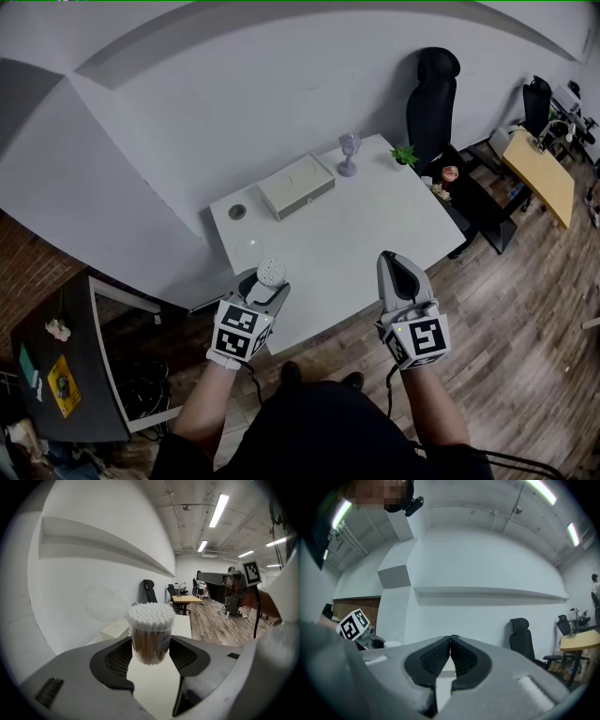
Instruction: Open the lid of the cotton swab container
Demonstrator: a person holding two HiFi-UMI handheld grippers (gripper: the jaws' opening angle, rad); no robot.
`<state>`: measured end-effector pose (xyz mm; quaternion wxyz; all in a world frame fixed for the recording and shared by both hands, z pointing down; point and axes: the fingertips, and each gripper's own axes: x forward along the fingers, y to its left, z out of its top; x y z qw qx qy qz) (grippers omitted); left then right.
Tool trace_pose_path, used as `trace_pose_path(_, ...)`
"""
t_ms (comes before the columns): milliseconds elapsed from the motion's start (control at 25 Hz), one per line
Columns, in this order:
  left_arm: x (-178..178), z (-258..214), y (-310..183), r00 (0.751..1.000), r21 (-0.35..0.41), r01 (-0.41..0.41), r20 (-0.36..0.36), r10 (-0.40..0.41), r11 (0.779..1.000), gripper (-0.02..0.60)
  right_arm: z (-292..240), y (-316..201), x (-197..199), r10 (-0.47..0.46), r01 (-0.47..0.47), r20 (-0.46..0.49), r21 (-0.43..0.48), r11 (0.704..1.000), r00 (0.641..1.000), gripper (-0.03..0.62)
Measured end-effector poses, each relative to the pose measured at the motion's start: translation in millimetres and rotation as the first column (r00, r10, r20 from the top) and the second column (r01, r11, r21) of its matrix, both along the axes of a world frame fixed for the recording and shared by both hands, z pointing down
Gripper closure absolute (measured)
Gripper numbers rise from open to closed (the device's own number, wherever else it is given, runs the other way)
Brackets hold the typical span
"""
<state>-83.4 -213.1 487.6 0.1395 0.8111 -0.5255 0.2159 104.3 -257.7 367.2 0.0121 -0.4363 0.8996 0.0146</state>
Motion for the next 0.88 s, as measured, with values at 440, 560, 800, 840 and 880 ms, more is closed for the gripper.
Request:
trace_pose_path(440, -1.3, 0.9, 3.7, 1.000, -0.001, -0.003, -0.002, 0.003, 1.000, 0.337, 0.0, 4.1, -2.5, -0.002, 0.002, -0.003, 0.001, 1.000, 1.000, 0.592)
trace_pose_path(560, -2.5, 0.5, 4.4, 1.000, -0.001, -0.003, -0.002, 0.003, 1.000, 0.338, 1.6, 4.9, -3.2, -0.002, 0.002, 0.001, -0.002, 1.000, 1.000, 0.592)
trace_pose_path(800, -4.8, -0.9, 5.2, 1.000, 0.004, -0.005, -0.004, 0.005, 1.000, 0.339, -0.1, 7.0, -5.1, 0.001, -0.001, 0.002, 0.001, 1.000, 1.000, 0.592)
trace_pose_path(840, -4.8, -1.0, 5.1, 1.000, 0.005, -0.006, -0.004, 0.006, 1.000, 0.339, -0.9, 7.4, -5.3, 0.002, -0.002, 0.002, 0.002, 1.000, 1.000, 0.592)
trace_pose_path(880, -4.7, -0.9, 5.2, 1.000, 0.006, -0.007, -0.005, 0.007, 1.000, 0.338, -1.9, 7.9, -5.7, 0.003, -0.003, 0.001, 0.003, 1.000, 1.000, 0.592)
